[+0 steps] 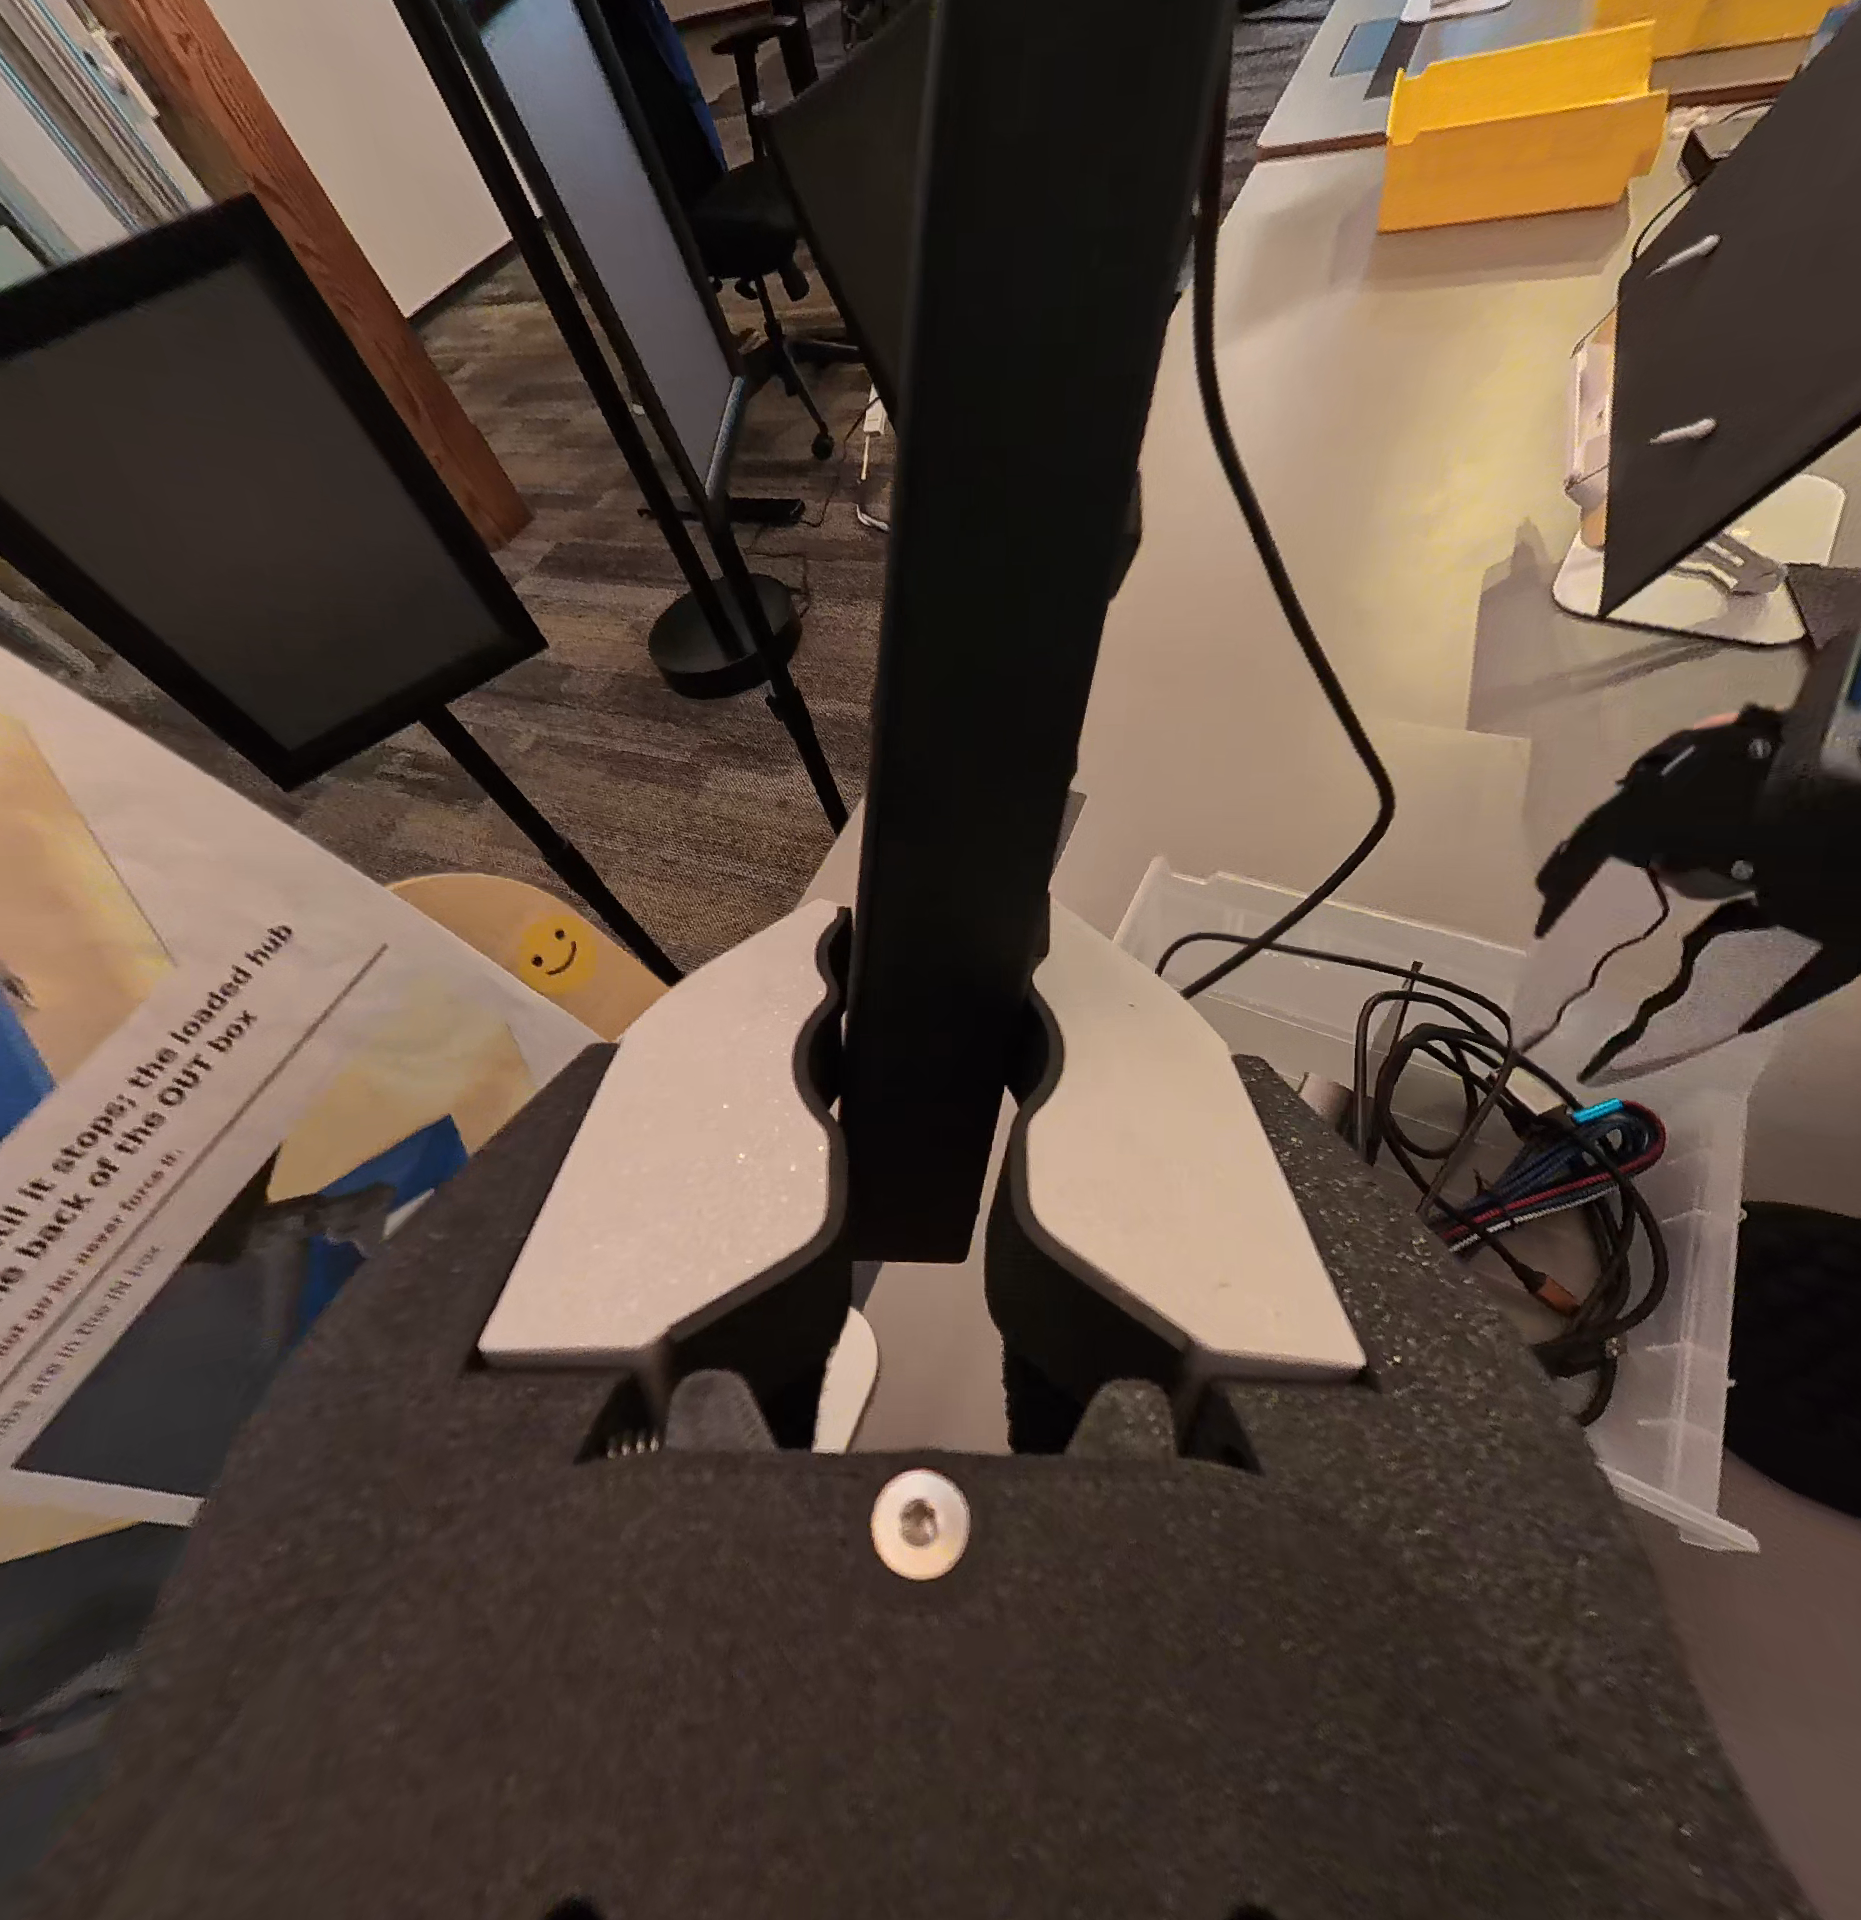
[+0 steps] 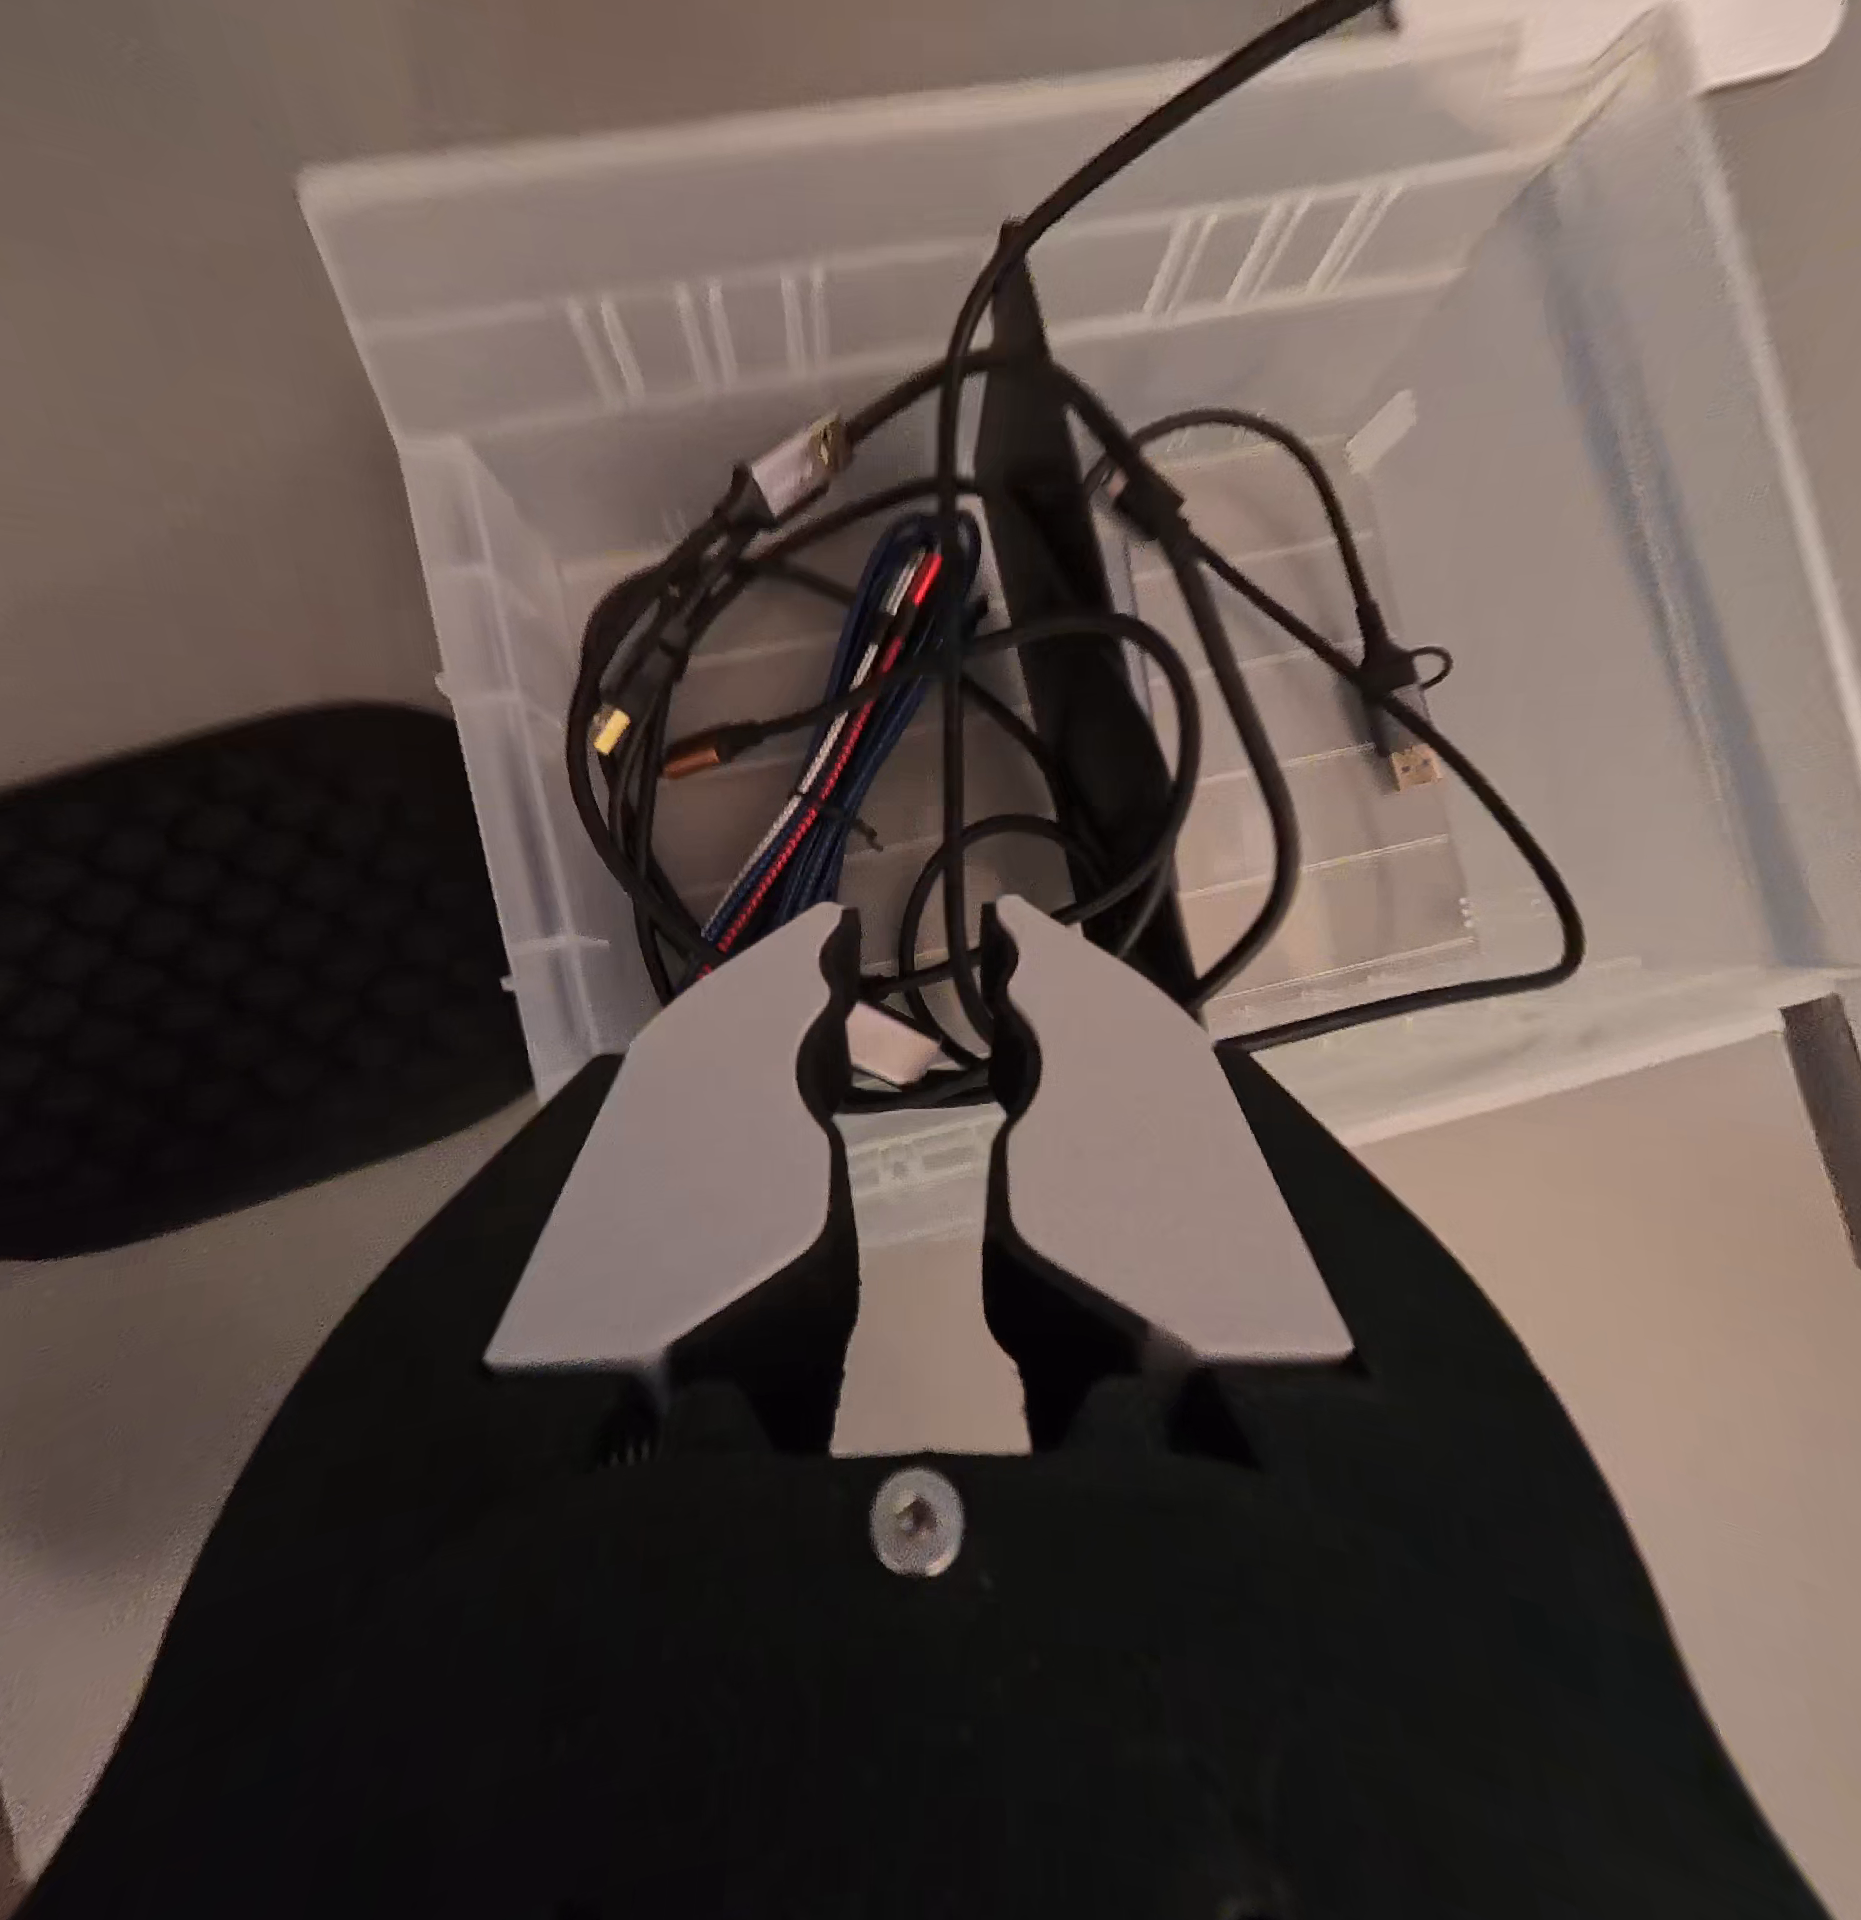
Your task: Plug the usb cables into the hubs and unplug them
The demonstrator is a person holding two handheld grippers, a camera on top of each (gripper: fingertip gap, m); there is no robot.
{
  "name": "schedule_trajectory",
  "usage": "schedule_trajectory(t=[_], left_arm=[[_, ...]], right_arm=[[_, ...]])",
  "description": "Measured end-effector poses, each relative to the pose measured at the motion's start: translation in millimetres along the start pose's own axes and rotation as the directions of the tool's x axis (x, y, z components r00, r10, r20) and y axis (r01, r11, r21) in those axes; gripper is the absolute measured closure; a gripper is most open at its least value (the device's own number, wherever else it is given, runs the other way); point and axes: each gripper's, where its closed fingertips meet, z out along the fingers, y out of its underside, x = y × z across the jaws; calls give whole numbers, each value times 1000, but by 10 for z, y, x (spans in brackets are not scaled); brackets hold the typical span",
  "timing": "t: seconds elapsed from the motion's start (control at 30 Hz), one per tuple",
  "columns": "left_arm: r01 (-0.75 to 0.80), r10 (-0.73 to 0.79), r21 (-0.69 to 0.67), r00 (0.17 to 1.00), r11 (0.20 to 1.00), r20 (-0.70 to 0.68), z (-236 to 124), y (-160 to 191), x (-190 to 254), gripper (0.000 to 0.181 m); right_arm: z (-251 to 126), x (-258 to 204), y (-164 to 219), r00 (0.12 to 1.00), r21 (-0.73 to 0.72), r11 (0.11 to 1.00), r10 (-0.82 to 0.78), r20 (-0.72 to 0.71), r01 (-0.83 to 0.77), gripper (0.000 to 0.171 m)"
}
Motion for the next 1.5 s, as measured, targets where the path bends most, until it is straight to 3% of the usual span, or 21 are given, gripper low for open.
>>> schedule_trajectory(t=[0.2,0.37,0.43,0.63,0.8,0.97,1.1,1.3,1.5], left_arm=[[-29,29,-5,1000,1000,2,5,-89,52,155],[-29,29,-7,1000,1000,-1,20,-75,83,155],[-35,35,-11,999,999,5,12,-89,73,155],[-54,54,27,999,998,-3,-3,-369,138,155],[-65,66,27,997,998,-36,187,-554,352,155],[-53,54,11,996,999,-73,421,-457,542,155],[-45,42,-28,994,999,-101,574,-229,615,155],[-28,22,-63,995,998,-96,697,4,570,155],[4,-11,-68,996,998,-91,755,113,498,155]], right_arm=[[286,32,77,995,-147,985,-91,-37,84,148],[420,127,181,988,-264,957,-139,-71,116,165],[418,128,105,988,-238,964,-136,-75,115,165],[62,457,-473,987,21,999,-29,-160,33,166],[251,783,-468,993,-60,992,107,-48,-110,165],[628,816,-155,991,-281,952,133,20,-122,166],[723,794,-16,986,-408,902,166,31,-139,165],[582,767,-214,1000,-342,940,9,0,-9,164],[442,811,-275,982,-329,944,-95,-161,37,154]])
